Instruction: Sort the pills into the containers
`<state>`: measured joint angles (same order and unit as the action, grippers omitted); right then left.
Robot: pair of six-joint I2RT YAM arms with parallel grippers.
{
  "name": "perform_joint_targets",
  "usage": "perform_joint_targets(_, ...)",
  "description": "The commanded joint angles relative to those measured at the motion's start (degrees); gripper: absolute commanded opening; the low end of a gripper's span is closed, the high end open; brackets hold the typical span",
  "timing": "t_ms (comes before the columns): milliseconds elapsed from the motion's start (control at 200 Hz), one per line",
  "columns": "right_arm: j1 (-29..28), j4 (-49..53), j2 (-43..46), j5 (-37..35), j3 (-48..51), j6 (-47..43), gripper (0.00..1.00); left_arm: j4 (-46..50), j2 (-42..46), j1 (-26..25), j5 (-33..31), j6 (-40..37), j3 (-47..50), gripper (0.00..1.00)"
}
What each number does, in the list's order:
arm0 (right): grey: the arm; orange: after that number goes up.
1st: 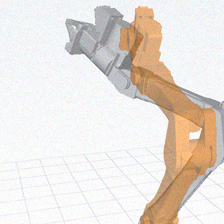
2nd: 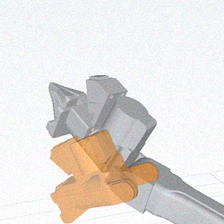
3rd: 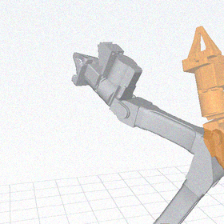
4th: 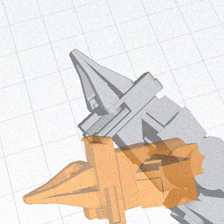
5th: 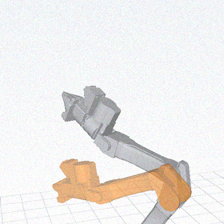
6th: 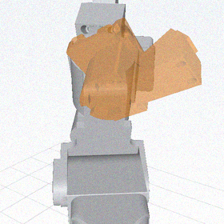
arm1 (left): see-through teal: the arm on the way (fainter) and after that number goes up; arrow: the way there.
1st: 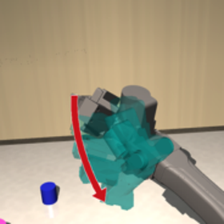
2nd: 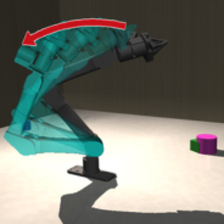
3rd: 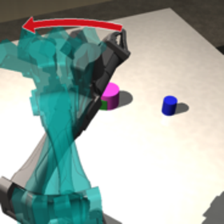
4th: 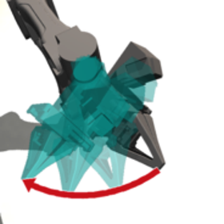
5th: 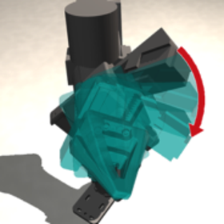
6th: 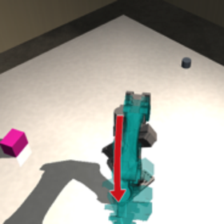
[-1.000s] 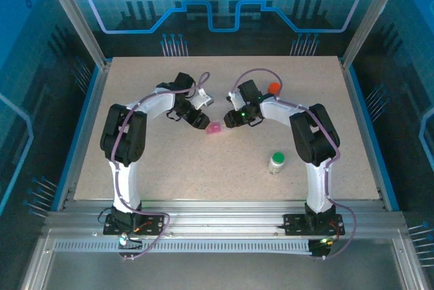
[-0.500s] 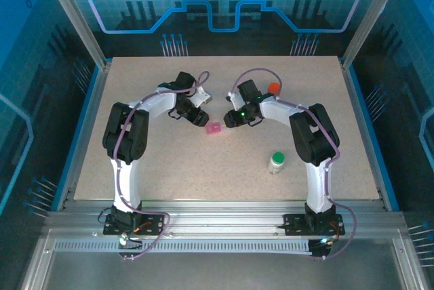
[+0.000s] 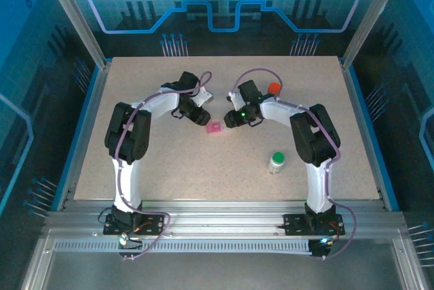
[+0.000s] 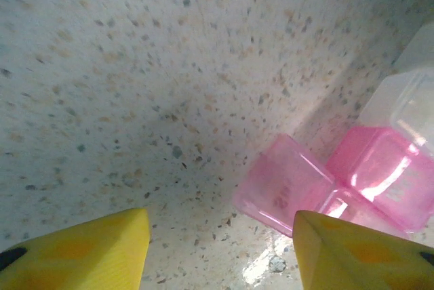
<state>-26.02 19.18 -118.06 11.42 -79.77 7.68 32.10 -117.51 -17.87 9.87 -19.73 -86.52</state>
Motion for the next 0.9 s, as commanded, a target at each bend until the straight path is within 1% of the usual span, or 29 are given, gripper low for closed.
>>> perform_joint_targets(0,-0.4,5.7,-1.5,-6.7,3.5,-0.2,0.45,-6.4,9.3,-0.6,0.6,2.6,2.6,0.59)
perform_joint_targets(200,-0.4,3.3,1.5,-5.3,5.4,0.3,0.46,-18.7,23.1,-0.6,-0.6,5.3,13.5,0.6)
perform_joint_targets(325,-0.3,3.3,4.1,-5.7,6.5,0.2,0.48,-27.9,35.4,-1.3,-2.8,10.6,24.2,0.61)
perform_joint_targets(410,-0.4,3.2,6.5,-6.1,7.2,0.0,0.51,-33.5,45.3,-2.4,-7.3,13.6,32.2,0.63)
perform_joint_targets(475,-0.5,3.3,8.6,-6.3,7.7,-0.1,0.53,-36.7,52.8,-3.1,-10.0,14.4,37.7,0.66)
perform_joint_targets(540,-0.7,3.2,10.7,-6.5,8.4,-0.2,0.55,-39.2,60.1,-5.0,-17.3,16.3,42.3,0.7)
perform_joint_targets(615,-0.8,3.7,13.2,-6.9,8.6,0.4,0.56,-37.2,67.9,-6.0,-22.5,21.0,43.7,0.71)
perform_joint_targets(655,-0.9,4.0,14.4,-6.9,8.6,1.0,0.56,-33.0,71.4,-6.0,-25.2,24.5,42.7,0.71)
perform_joint_targets(700,-1.0,4.3,16.1,-6.9,8.8,1.7,0.57,-27.9,74.6,-5.9,-26.7,26.4,41.2,0.73)
perform_joint_targets(816,-1.3,4.8,20.5,-8.9,9.3,3.2,0.6,-17.7,79.9,-5.8,-26.4,26.7,37.9,0.78)
perform_joint_targets(896,-1.3,6.2,23.4,-15.0,8.6,3.4,0.64,-11.8,81.6,-5.9,-24.7,25.3,35.9,0.83)
